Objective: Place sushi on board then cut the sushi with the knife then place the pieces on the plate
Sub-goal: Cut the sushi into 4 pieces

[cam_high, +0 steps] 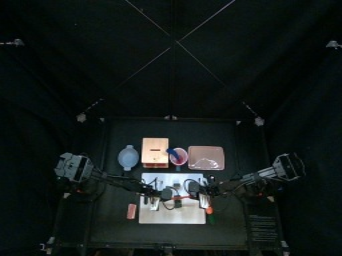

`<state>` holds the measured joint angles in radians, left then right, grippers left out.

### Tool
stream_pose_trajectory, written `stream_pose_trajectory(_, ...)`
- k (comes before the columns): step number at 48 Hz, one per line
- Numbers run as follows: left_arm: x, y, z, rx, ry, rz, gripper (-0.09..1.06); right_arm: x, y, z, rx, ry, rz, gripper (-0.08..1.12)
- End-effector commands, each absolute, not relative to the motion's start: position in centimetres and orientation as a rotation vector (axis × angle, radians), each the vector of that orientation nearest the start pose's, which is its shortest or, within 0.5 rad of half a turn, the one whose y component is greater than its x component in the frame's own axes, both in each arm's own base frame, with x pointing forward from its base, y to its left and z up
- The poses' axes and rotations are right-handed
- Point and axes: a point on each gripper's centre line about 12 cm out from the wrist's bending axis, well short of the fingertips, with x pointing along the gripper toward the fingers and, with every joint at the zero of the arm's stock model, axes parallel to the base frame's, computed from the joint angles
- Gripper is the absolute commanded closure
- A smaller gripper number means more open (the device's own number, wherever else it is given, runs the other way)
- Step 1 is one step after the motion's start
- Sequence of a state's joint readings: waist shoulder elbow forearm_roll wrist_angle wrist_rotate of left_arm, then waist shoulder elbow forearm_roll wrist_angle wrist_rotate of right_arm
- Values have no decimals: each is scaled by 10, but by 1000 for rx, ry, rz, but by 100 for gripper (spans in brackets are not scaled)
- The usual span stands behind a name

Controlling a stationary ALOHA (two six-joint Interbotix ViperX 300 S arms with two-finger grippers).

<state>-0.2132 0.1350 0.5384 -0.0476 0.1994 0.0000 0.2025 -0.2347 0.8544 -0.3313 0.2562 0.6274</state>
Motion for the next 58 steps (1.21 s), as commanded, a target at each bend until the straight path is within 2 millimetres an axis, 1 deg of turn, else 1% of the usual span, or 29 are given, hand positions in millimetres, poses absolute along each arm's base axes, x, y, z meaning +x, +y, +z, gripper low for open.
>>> stream_pose_trajectory(1, 404, -97, 145, 58, 855, -210, 57, 305, 49, 177, 178, 836, -27, 57)
stream_pose_trajectory(26, 405, -95, 133, 62, 884, -204, 57, 303, 48, 171, 180, 855, -33, 57)
stream_pose_trajectory(30, 405, -94, 131, 61, 888, -202, 57, 302, 48, 168, 180, 867, -37, 57)
stream_pose_trajectory(37, 406, -95, 124, 63, 898, -203, 57, 301, 48, 156, 185, 903, -44, 57)
stream_pose_trajectory(50, 407, -94, 111, 65, 913, -200, 57, 305, 52, 131, 198, 982, -60, 57)
stream_pose_trajectory(58, 407, -94, 111, 64, 911, -200, 57, 306, 52, 124, 193, 1004, -65, 57)
